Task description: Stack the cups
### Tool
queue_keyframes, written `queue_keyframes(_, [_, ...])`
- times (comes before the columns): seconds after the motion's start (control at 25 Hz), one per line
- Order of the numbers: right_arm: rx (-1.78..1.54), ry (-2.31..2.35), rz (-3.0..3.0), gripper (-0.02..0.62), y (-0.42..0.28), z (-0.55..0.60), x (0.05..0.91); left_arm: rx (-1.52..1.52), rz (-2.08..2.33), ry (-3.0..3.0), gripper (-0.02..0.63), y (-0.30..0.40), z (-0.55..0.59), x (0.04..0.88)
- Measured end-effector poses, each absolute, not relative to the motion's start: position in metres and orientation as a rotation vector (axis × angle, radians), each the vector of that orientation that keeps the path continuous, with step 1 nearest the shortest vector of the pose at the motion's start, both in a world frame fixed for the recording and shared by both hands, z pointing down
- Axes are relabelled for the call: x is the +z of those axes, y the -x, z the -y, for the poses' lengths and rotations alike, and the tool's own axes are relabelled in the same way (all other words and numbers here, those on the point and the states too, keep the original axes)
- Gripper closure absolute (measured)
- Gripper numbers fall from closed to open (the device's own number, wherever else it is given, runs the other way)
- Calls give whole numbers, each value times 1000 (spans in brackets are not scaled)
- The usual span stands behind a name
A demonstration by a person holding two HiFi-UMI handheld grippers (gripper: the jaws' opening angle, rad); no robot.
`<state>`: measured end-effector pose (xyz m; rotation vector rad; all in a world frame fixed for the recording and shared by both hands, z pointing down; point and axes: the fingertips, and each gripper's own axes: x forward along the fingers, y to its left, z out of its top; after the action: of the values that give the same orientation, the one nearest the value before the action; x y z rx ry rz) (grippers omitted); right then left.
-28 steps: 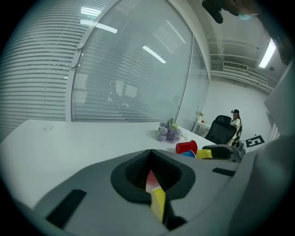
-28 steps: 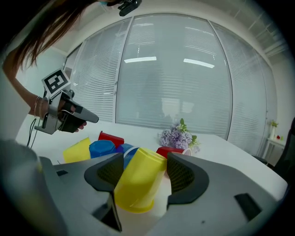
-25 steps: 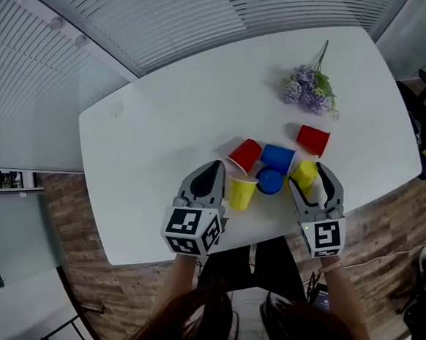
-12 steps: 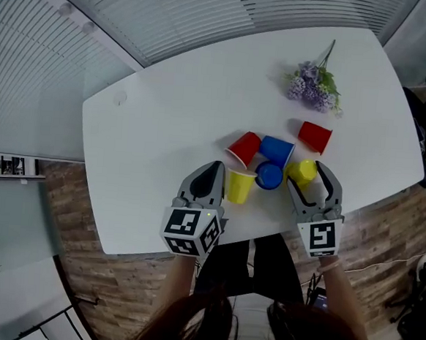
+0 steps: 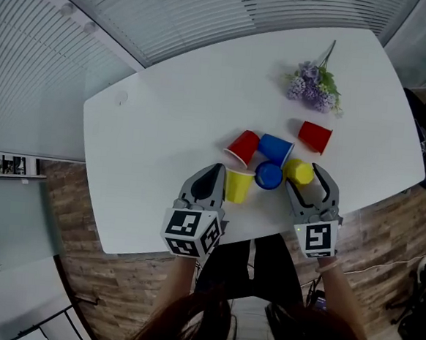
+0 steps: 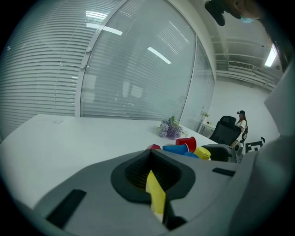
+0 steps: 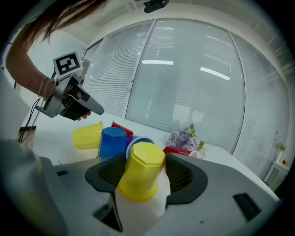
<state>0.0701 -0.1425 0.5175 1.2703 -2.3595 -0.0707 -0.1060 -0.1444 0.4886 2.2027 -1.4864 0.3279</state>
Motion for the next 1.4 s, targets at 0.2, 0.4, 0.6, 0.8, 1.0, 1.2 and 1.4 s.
queue_keyframes(0.2, [-46,-1267,2364,299,-70,140,520,328,1487,-2199,589,107,145,490])
queue_keyframes(0.4, [-18,-1263,2374,299,-69,141,521,318,1480,-2199,589,106,147,489])
queue_keyframes(0.6, [16,-1266,2392,295,-66,140,520,315,1476,-2201,589,107,149,487])
queue_keyframes(0.8, [6,-1301,2392,284,-68,138,510,308,1479,-2202,589,113,152,483])
queue_keyframes(1.0, [-63,-1349,2419,285,-74,142,485,287,1478,-2191,589,122,156,481])
queue_keyframes(1.2, [-30,-1421,2429,287,-85,143,464,254,1465,-2180,589,130,157,476])
queue_keyframes(1.4, [-42,-1454,2423,304,-89,148,447,217,1458,-2193,589,134,155,462])
